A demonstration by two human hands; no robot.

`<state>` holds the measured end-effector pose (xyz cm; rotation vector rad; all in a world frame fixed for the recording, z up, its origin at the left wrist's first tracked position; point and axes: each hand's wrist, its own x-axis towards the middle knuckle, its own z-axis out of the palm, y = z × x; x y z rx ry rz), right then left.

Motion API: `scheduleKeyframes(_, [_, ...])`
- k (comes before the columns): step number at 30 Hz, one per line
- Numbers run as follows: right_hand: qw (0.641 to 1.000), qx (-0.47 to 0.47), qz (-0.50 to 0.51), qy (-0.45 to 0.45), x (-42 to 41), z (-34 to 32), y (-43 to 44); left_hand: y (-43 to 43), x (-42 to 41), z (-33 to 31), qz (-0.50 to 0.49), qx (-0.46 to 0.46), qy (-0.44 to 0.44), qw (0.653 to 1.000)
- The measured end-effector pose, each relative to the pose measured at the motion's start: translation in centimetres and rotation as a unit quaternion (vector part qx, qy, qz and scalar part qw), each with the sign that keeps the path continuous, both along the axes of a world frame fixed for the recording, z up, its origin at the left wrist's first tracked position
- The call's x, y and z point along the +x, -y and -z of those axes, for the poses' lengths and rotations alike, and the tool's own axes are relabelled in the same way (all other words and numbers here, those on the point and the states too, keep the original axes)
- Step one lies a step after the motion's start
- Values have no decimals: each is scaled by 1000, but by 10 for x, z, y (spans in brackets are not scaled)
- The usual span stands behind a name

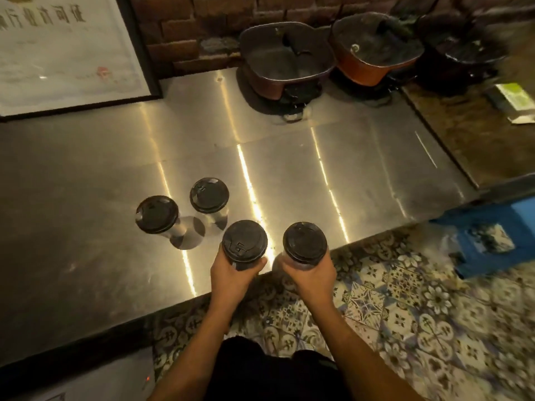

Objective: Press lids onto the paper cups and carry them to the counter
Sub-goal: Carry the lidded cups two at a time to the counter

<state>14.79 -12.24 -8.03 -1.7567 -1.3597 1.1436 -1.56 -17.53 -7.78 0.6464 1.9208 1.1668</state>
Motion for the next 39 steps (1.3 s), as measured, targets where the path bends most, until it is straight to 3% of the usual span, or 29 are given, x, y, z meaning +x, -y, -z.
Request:
scheduleKeyframes(12, [980, 11, 195, -46, 202, 1, 72, -3, 191, -10, 227, 6, -29, 974])
scheduleKeyframes(24, [900, -14, 433, -49, 432, 9, 228, 67, 458, 0, 470, -12, 15, 883])
scheduleKeyframes(32, [799, 15, 595, -87, 524, -1, 304, 99, 592, -3, 610, -23, -16, 792])
scheduleKeyframes(39, [669, 39, 738, -78, 594, 1, 362, 134, 722, -3, 736, -11, -6, 677])
